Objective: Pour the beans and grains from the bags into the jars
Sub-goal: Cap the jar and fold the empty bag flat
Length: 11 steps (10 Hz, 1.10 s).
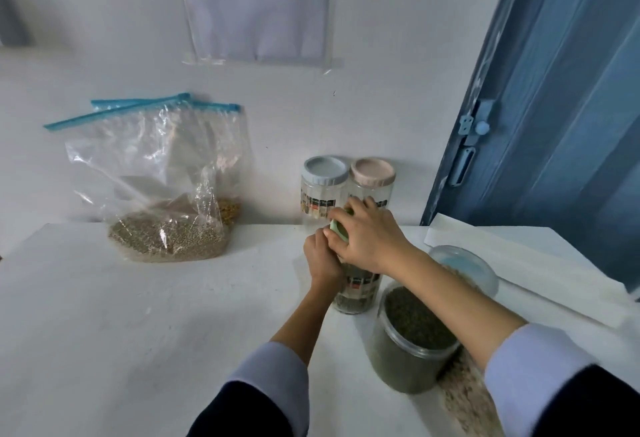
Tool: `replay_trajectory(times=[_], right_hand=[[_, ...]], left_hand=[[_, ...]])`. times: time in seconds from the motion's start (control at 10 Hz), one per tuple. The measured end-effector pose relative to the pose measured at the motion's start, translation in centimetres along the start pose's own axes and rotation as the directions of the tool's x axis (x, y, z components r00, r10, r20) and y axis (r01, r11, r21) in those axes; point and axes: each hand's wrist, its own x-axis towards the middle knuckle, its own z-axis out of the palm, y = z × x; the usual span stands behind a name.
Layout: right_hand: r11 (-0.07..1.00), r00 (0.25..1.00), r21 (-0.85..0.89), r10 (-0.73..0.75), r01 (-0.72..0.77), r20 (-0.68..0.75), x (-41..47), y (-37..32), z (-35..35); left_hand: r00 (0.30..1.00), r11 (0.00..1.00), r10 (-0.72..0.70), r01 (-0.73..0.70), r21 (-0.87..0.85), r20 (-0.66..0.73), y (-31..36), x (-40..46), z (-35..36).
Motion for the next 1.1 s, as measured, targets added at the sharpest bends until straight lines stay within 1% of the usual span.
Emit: replay_trajectory(times=[0.1,0.2,0.3,0.4,0.5,0.6,0.7,0.8,0.9,1.0,1.1], right_hand=[[0.999,0.999,-0.008,0.034,-0.034,0.030,0.0,3.1,-0.1],[0.999,0.995,-0.027,0.038,-0.035,0.088,-0.2,5.3,-0.2],[0.999,0.990,-0.025,0.029,-0.026,0.138,-0.2,6.4,-0.5],[0.999,0.968,0.024,0.026,-0.033,0.251,0.3,6.9,-1.3],[0.958,0.966,0.273,0.017,-0.089,0.258,2.5,7.3,-3.2],[0.974,0.995,0.211,0.064,-0.077,0.072,5.9,8.0,-4.5],[0.984,0.990,0.121,0.126,-0.132,0.061,8.7,8.4,-4.3],[0.993,0.985,-0.016,0.119,-0.118,0.122,9.5,8.2,-2.7],[0.991,0.988,-0.096,0.104,-0.093,0.115,9.4,7.9,-2.2],[0.993,0.982,-0.081,0.103,-0.091,0.156,9.2,7.7,-2.9],[0.995,0.983,-0.071,0.079,-0.068,0.166,8.6,7.1,-3.7]], left_hand=[[0.995,0.979,0.097,-0.095,-0.182,-0.003,0.0,-0.1,3.0],[0.991,0.970,0.129,-0.121,-0.210,0.025,0.0,-0.3,4.8],[0.995,0.936,0.091,-0.068,-0.345,0.050,-0.3,-0.1,5.7],[0.986,0.964,0.032,0.013,-0.266,0.164,0.0,0.4,4.7],[0.987,0.977,-0.033,0.066,-0.201,0.160,0.6,1.5,2.5],[0.996,0.981,-0.065,0.076,-0.180,0.065,0.5,2.6,-0.8],[0.998,0.984,-0.060,0.055,-0.168,-0.028,0.5,3.3,-4.1],[0.990,0.984,-0.064,0.043,-0.173,-0.122,0.1,3.5,-6.7],[0.984,0.983,-0.082,0.054,-0.174,-0.157,-0.4,3.3,-8.2],[0.978,0.975,-0.113,0.076,-0.208,-0.173,-0.6,3.0,-9.0],[0.971,0.960,-0.137,0.081,-0.268,-0.197,-0.5,2.8,-9.1]])
